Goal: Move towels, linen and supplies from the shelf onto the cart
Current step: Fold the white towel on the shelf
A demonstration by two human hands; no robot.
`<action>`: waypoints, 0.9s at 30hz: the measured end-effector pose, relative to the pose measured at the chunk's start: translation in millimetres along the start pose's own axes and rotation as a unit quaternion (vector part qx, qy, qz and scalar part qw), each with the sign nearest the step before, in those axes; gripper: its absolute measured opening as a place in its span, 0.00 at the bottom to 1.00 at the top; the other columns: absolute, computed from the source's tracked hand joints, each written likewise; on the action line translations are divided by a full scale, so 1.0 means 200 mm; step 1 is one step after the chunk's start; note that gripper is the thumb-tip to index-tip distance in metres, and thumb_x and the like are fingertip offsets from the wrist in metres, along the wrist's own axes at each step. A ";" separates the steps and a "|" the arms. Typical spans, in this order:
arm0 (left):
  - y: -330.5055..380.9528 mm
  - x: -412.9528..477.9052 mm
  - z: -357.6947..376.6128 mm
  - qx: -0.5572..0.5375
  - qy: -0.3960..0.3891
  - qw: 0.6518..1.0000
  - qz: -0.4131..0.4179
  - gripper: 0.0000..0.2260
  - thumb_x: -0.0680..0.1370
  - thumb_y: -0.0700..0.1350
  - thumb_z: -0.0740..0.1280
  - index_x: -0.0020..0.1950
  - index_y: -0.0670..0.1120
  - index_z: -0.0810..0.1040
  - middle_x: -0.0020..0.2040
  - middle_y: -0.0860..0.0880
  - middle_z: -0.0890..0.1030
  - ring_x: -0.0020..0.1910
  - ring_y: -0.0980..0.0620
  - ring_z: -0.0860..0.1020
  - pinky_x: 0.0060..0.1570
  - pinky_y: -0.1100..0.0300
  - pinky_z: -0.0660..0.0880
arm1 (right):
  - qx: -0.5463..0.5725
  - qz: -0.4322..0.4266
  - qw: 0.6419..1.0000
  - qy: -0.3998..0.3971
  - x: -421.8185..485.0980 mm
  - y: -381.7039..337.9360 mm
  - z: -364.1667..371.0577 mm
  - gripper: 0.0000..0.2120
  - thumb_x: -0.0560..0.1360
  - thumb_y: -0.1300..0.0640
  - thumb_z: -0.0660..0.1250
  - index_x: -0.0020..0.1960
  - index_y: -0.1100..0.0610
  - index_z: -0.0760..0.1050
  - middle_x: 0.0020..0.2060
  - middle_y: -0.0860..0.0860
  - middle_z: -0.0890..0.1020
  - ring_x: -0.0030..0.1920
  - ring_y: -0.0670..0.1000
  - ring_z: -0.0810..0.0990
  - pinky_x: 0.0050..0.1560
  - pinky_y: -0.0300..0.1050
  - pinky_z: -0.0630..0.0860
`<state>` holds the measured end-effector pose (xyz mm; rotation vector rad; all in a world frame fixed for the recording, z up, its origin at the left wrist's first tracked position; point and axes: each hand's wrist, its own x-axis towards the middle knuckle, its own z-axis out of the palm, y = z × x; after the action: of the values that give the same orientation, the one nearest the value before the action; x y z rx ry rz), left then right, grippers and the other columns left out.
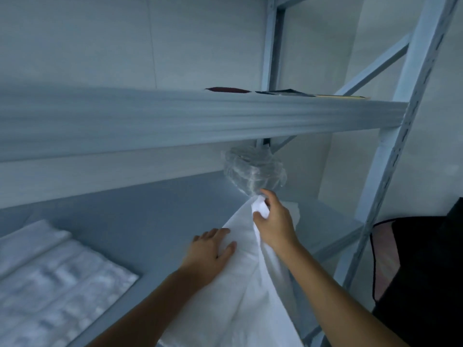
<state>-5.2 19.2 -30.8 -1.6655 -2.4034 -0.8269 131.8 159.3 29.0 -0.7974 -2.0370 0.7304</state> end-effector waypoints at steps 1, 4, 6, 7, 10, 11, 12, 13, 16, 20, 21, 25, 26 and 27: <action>0.00 0.00 0.01 0.016 0.005 1.000 0.022 0.33 0.75 0.67 0.45 0.68 0.52 0.73 0.64 0.52 0.78 0.63 0.48 0.76 0.62 0.54 0.67 | 0.005 0.013 1.000 -0.016 0.02 -0.02 0.05 0.27 0.74 0.59 0.69 0.72 0.48 0.67 0.56 0.51 0.81 0.55 0.53 0.79 0.51 0.38 0.69; 0.00 0.00 -0.01 -0.016 0.048 0.998 0.037 0.27 0.77 0.62 0.48 0.65 0.51 0.76 0.57 0.51 0.81 0.58 0.47 0.77 0.56 0.53 0.69 | 0.069 0.057 0.989 -0.117 0.02 -0.03 0.17 0.30 0.73 0.51 0.71 0.72 0.46 0.65 0.55 0.44 0.83 0.56 0.44 0.80 0.63 0.44 0.73; -0.01 -0.01 -0.03 -0.064 0.076 0.995 0.019 0.25 0.78 0.61 0.50 0.63 0.51 0.77 0.51 0.53 0.82 0.53 0.49 0.78 0.52 0.57 0.69 | 0.054 0.047 0.985 -0.157 0.00 0.01 0.21 0.26 0.74 0.53 0.69 0.71 0.47 0.67 0.55 0.43 0.83 0.59 0.43 0.80 0.65 0.51 0.73; -0.01 -0.01 -0.03 -0.086 0.086 0.993 0.011 0.24 0.77 0.62 0.50 0.62 0.51 0.77 0.48 0.54 0.82 0.51 0.50 0.78 0.50 0.59 0.68 | 0.039 0.032 0.986 -0.160 -0.02 0.03 0.20 0.23 0.76 0.56 0.68 0.70 0.48 0.68 0.55 0.44 0.83 0.59 0.43 0.80 0.65 0.51 0.73; 0.00 -0.03 -0.04 -0.102 0.091 0.991 0.010 0.21 0.78 0.62 0.53 0.62 0.52 0.76 0.42 0.56 0.81 0.48 0.52 0.77 0.46 0.60 0.68 | -0.067 -0.015 0.990 -0.127 -0.06 0.03 0.09 0.21 0.76 0.54 0.67 0.68 0.48 0.69 0.53 0.43 0.83 0.54 0.45 0.81 0.60 0.45 0.75; 0.01 -0.03 -0.04 -0.095 0.090 0.991 0.011 0.18 0.79 0.60 0.56 0.62 0.52 0.76 0.41 0.57 0.80 0.47 0.52 0.77 0.45 0.60 0.68 | -0.116 -0.020 0.985 -0.126 -0.07 0.03 0.06 0.22 0.75 0.51 0.67 0.68 0.48 0.69 0.52 0.43 0.82 0.53 0.46 0.81 0.57 0.45 0.75; 0.02 -0.03 -0.04 -0.088 0.092 0.992 0.012 0.15 0.80 0.57 0.59 0.61 0.52 0.77 0.39 0.57 0.79 0.46 0.52 0.77 0.44 0.61 0.68 | -0.165 -0.020 0.976 -0.137 -0.09 0.03 0.03 0.23 0.74 0.49 0.67 0.68 0.47 0.68 0.52 0.43 0.82 0.54 0.48 0.80 0.55 0.45 0.75; 0.03 -0.03 -0.04 -0.081 0.092 0.992 0.011 0.12 0.81 0.54 0.61 0.60 0.52 0.77 0.38 0.57 0.78 0.43 0.52 0.77 0.42 0.60 0.68 | -0.203 -0.012 0.966 -0.159 -0.10 0.03 0.01 0.23 0.73 0.48 0.67 0.68 0.47 0.69 0.52 0.43 0.81 0.55 0.49 0.80 0.54 0.45 0.74; 0.05 -0.07 -0.07 -0.062 0.072 0.995 0.005 0.08 0.79 0.53 0.62 0.54 0.54 0.77 0.36 0.54 0.79 0.38 0.51 0.77 0.38 0.58 0.72 | -0.174 0.009 0.962 -0.209 -0.10 0.07 0.00 0.22 0.73 0.52 0.68 0.66 0.46 0.72 0.52 0.43 0.81 0.57 0.49 0.79 0.54 0.42 0.72; 0.15 -0.20 -0.12 -0.021 0.080 0.997 -0.004 0.04 0.78 0.52 0.65 0.51 0.54 0.78 0.37 0.55 0.80 0.36 0.55 0.77 0.38 0.59 0.73 | -0.018 0.034 0.985 -0.170 -0.06 0.09 -0.02 0.18 0.71 0.56 0.70 0.60 0.45 0.77 0.42 0.38 0.80 0.51 0.48 0.81 0.54 0.44 0.75; 0.19 -0.24 -0.12 -0.005 0.089 0.996 -0.002 0.04 0.78 0.52 0.66 0.51 0.55 0.78 0.37 0.56 0.81 0.37 0.55 0.77 0.38 0.60 0.73 | 0.008 0.035 0.986 -0.164 -0.06 0.10 -0.03 0.17 0.71 0.56 0.69 0.59 0.45 0.77 0.41 0.38 0.80 0.50 0.48 0.81 0.54 0.46 0.77; 0.37 -0.39 -0.02 0.055 0.112 0.992 0.009 0.09 0.75 0.57 0.65 0.48 0.54 0.78 0.37 0.56 0.78 0.38 0.56 0.75 0.35 0.60 0.71 | 0.086 0.021 0.981 -0.172 -0.12 0.15 -0.09 0.17 0.73 0.56 0.68 0.61 0.47 0.76 0.44 0.42 0.82 0.47 0.45 0.81 0.51 0.47 0.78; 0.42 -0.42 0.02 0.076 0.130 0.988 0.012 0.10 0.74 0.58 0.65 0.46 0.53 0.78 0.37 0.56 0.77 0.37 0.55 0.75 0.33 0.61 0.70 | 0.107 0.013 0.978 -0.179 -0.14 0.16 -0.12 0.18 0.74 0.58 0.68 0.62 0.47 0.75 0.45 0.42 0.82 0.47 0.44 0.81 0.49 0.44 0.78; 0.46 -0.46 0.07 0.092 0.151 0.984 0.008 0.11 0.73 0.60 0.66 0.43 0.52 0.78 0.37 0.56 0.77 0.37 0.53 0.75 0.33 0.61 0.70 | 0.127 0.010 0.974 -0.188 -0.17 0.17 -0.14 0.19 0.74 0.60 0.67 0.63 0.47 0.74 0.46 0.42 0.82 0.47 0.42 0.80 0.46 0.40 0.76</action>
<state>116.2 -26.8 -42.7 -1.3796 -2.1830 -0.7652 180.7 162.2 2.9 -0.5635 -2.2036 1.2015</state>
